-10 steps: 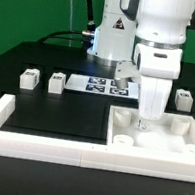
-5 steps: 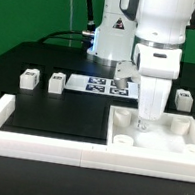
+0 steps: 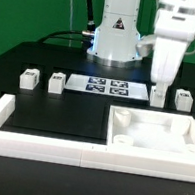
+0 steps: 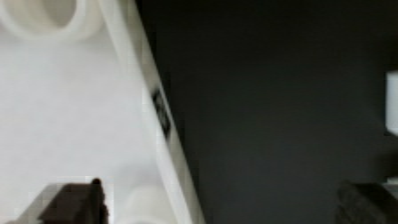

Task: Assemble square table

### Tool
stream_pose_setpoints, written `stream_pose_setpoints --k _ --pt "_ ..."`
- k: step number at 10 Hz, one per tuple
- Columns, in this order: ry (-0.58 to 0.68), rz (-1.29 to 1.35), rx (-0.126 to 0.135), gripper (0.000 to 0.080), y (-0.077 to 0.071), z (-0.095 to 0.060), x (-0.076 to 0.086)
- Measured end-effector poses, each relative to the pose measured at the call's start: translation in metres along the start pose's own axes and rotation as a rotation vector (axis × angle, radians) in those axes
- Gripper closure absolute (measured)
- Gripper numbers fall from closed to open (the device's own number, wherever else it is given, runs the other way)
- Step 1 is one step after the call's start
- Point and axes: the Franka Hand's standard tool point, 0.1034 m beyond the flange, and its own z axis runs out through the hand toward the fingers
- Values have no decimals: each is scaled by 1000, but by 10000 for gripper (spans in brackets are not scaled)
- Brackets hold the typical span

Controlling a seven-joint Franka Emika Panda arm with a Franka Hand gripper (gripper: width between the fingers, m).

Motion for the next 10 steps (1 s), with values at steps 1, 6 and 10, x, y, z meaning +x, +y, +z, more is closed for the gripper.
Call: stream_pose_setpoints --k 1,6,10 --pt "-2 133 1 151 -11 -2 12" --pt "-2 498 8 151 -31 -1 31" --pt "-73 918 62 151 -47 5 35"
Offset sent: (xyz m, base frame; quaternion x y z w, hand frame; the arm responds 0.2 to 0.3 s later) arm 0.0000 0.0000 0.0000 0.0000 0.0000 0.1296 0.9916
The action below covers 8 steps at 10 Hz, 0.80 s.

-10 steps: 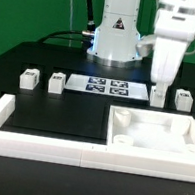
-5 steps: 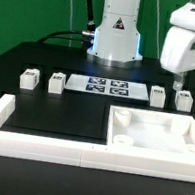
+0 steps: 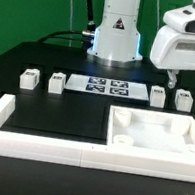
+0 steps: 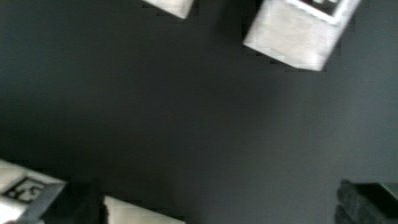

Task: Assemble square table

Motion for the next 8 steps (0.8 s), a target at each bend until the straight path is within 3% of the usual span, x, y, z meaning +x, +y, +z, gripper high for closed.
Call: stream_pose_setpoints --k 1,4,5,6,8 --pt "-18 116 40 151 -2 4 -2" --pt "-77 95 37 151 -2 6 -6" --pt "-227 116 43 151 -6 8 -13" --pt "-292 114 44 151 -8 11 -4" --pt "-514 148 69 151 -8 16 -9"
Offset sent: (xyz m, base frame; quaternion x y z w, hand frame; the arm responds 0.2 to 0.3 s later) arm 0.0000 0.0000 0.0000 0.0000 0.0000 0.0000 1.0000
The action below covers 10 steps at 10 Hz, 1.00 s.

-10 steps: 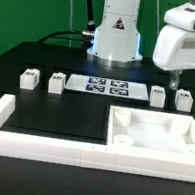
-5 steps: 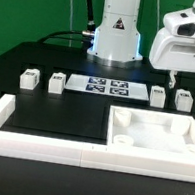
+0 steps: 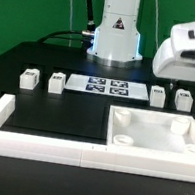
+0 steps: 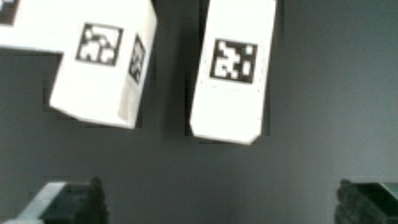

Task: Assemble square table

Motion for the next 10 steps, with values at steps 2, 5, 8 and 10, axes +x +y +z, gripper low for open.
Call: stream_pose_setpoints --k 2,5,8,10 --pt "-89 8 -1 151 3 2 6" --pt "-266 67 5 151 1 17 4" --pt "-286 100 24 151 -3 24 2" --pt "-289 101 23 151 -3 26 2"
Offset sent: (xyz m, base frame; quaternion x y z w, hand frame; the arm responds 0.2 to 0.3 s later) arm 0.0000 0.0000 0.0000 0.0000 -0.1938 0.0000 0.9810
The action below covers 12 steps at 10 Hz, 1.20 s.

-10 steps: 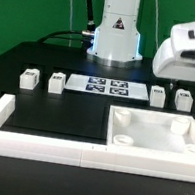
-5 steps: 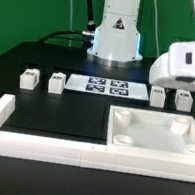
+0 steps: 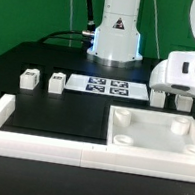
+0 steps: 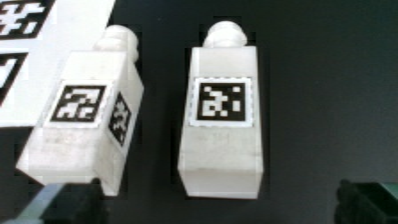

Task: Assemble square table

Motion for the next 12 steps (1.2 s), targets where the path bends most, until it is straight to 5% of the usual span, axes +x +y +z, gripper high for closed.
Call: stream_pose_setpoints --k 3,6,8,9,10,12 --pt "-46 34 6 151 -7 36 -6" --pt "-51 37 5 151 -6 39 -6" --pt "-51 37 5 425 -6 39 -6" --pt "-52 37 5 425 -6 39 -6" --pt "-52 37 5 512 -6 39 -6" --pt "-52 37 5 511 -6 39 -6"
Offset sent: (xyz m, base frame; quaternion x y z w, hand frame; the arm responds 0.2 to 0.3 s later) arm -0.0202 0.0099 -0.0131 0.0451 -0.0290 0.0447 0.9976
